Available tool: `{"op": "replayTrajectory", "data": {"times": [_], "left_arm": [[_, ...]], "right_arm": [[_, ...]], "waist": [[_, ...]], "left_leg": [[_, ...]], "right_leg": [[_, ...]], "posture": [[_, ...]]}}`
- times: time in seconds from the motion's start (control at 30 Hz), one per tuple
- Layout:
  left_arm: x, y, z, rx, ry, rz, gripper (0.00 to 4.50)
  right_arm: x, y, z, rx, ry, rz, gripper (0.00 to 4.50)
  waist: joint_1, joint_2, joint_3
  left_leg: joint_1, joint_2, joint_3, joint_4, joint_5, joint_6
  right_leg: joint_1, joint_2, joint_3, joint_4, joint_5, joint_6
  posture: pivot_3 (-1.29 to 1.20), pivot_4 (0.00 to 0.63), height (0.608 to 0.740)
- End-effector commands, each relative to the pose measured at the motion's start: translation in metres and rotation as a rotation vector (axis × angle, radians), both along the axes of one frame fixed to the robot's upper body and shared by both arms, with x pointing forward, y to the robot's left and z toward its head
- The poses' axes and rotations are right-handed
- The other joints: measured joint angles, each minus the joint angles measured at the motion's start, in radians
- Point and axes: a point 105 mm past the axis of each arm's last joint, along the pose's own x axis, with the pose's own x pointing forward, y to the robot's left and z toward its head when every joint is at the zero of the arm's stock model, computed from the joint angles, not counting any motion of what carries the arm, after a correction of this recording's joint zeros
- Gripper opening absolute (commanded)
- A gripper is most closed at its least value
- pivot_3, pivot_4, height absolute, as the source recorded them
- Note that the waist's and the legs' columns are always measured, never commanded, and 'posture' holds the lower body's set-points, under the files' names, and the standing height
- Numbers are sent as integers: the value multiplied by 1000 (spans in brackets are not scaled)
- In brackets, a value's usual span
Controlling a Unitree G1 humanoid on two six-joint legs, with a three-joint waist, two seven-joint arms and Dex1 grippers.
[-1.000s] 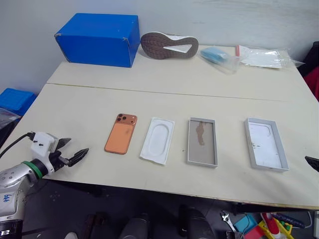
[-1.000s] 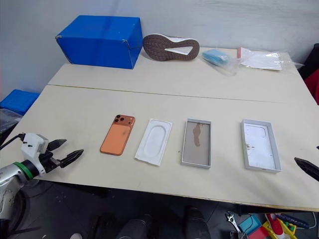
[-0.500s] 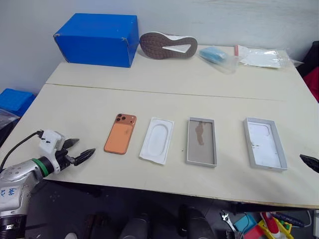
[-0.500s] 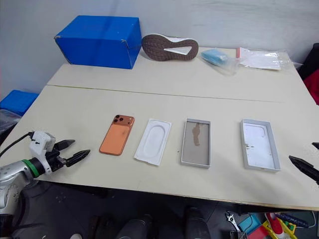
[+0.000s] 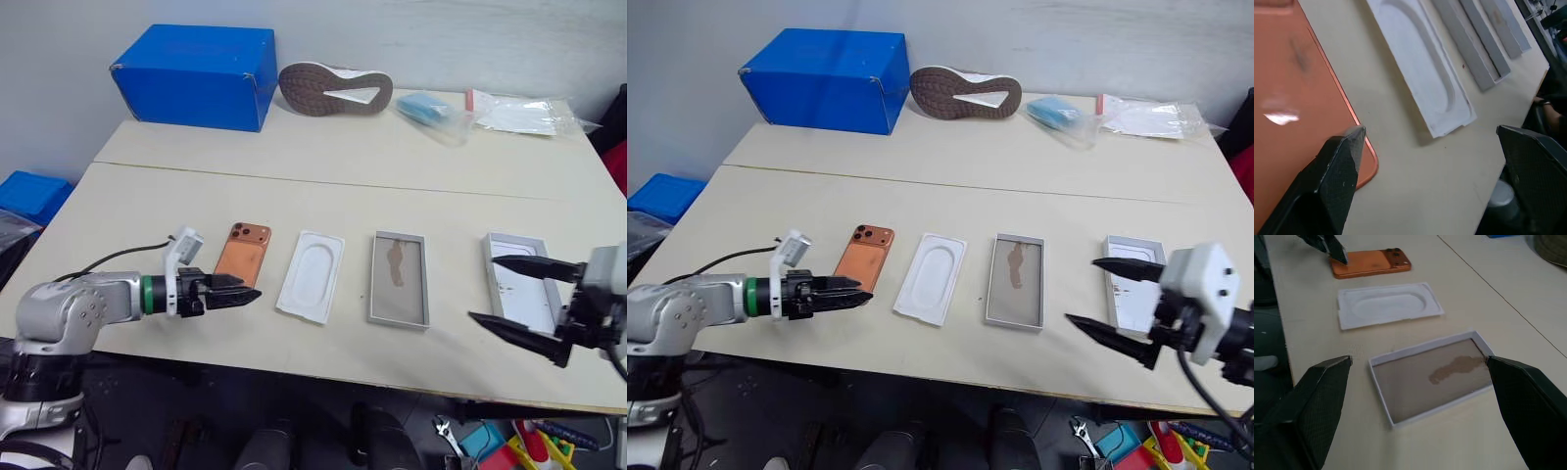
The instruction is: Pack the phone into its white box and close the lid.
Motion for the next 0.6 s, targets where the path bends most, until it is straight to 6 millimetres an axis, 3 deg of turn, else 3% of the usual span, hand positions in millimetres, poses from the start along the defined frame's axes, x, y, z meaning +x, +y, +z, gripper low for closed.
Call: {"op": "replayTrajectory", "data": {"times": [0.03, 0.23, 0.6], "left_arm": [[-8, -12, 7, -36, 112, -78, 4500], [-5, -31, 6, -55, 222, -106, 4500], [2, -46, -19, -4, 309, -81, 4500]], "right_arm": [[-9, 28, -3, -45, -37, 102, 4474], [-13, 42, -20, -42, -33, 129, 4474], [-16, 46, -26, -20, -48, 94, 4474]], "waist": [[-1, 0, 0], [3, -1, 0], [0, -2, 0]], "left_leg": [[0, 0, 0, 0, 0, 0], [0, 0, 0, 1, 1, -2], [1, 0, -1, 1, 3, -5]], "right_leg": [[0, 0, 0, 1, 0, 0], [0, 1, 0, 1, 0, 0], [0, 1, 0, 3, 0, 0]], "posture": [[0, 150, 740], [0, 150, 740], [0, 150, 740]]}}
